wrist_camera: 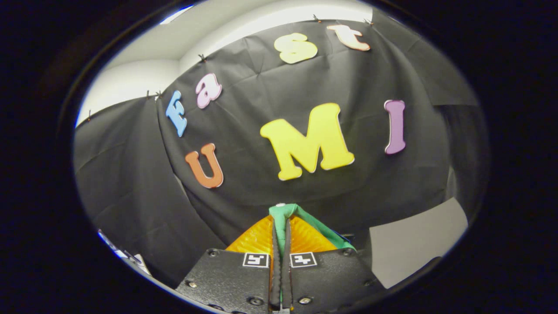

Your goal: Put the clothes into the washing machine and then close the washing machine lid.

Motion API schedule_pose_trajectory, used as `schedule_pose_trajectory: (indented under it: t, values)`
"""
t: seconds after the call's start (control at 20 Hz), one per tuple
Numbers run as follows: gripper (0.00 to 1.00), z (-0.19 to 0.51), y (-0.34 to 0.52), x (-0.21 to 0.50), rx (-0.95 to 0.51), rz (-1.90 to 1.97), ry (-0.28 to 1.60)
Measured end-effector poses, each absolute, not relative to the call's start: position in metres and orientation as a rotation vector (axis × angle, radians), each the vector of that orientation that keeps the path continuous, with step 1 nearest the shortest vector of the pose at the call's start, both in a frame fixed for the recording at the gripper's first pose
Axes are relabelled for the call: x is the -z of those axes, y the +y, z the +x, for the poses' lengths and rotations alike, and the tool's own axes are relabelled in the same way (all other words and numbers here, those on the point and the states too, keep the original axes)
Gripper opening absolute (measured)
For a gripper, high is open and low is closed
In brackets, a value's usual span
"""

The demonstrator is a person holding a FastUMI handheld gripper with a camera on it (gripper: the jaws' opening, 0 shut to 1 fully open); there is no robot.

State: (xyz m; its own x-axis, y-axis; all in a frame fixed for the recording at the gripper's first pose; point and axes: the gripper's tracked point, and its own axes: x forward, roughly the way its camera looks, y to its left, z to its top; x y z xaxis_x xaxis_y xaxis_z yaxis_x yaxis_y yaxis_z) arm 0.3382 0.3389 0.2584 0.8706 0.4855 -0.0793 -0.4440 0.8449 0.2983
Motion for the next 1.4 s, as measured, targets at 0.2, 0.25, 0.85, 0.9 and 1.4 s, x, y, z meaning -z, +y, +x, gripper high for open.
schedule_pose_trajectory:
  t: [0.2,0.25,0.85,0.9,1.4]
  values:
    - [0.05,0.36,0.38,-0.201,-0.504,0.256,0.251]
    - [0.05,0.366,0.388,-0.187,-0.503,0.258,0.274]
    - [0.05,0.449,0.441,-0.024,-0.383,0.223,0.47]
    - [0.05,0.455,0.442,-0.008,-0.372,0.222,0.488]
    - [0.05,0.46,0.444,0.148,-0.247,0.177,0.756]
